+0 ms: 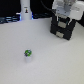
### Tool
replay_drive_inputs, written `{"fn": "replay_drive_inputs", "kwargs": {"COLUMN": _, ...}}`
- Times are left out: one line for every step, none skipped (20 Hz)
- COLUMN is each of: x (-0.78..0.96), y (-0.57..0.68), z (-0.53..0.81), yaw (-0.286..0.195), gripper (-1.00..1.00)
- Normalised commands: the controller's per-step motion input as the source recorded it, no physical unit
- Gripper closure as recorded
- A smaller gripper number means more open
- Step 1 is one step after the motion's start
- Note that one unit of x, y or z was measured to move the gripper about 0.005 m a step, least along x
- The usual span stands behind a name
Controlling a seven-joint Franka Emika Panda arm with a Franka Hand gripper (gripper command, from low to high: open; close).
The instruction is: Open the kcup holder, insert the kcup into the holder, and close the kcup holder
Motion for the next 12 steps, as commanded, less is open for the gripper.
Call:
{"fn": "replay_drive_inputs", "kwargs": {"x": 0.92, "y": -0.28, "z": 0.22, "yaw": -0.087, "gripper": 1.00}}
{"fn": "replay_drive_inputs", "kwargs": {"x": 0.92, "y": -0.29, "z": 0.22, "yaw": -0.088, "gripper": 1.00}}
{"fn": "replay_drive_inputs", "kwargs": {"x": 0.92, "y": -0.30, "z": 0.17, "yaw": -0.086, "gripper": 1.00}}
{"fn": "replay_drive_inputs", "kwargs": {"x": 0.93, "y": -0.30, "z": 0.15, "yaw": -0.081, "gripper": 1.00}}
{"fn": "replay_drive_inputs", "kwargs": {"x": 0.94, "y": -0.30, "z": 0.12, "yaw": -0.075, "gripper": 1.00}}
{"fn": "replay_drive_inputs", "kwargs": {"x": 0.95, "y": -0.29, "z": 0.05, "yaw": -0.074, "gripper": 1.00}}
{"fn": "replay_drive_inputs", "kwargs": {"x": 0.95, "y": -0.29, "z": 0.05, "yaw": -0.076, "gripper": 1.00}}
{"fn": "replay_drive_inputs", "kwargs": {"x": 0.95, "y": -0.30, "z": 0.03, "yaw": -0.078, "gripper": 1.00}}
{"fn": "replay_drive_inputs", "kwargs": {"x": 0.95, "y": -0.30, "z": 0.03, "yaw": -0.079, "gripper": 1.00}}
{"fn": "replay_drive_inputs", "kwargs": {"x": 0.94, "y": -0.30, "z": 0.04, "yaw": -0.079, "gripper": 1.00}}
{"fn": "replay_drive_inputs", "kwargs": {"x": 0.94, "y": -0.30, "z": 0.04, "yaw": -0.079, "gripper": 1.00}}
{"fn": "replay_drive_inputs", "kwargs": {"x": 0.94, "y": -0.31, "z": 0.05, "yaw": -0.079, "gripper": 1.00}}
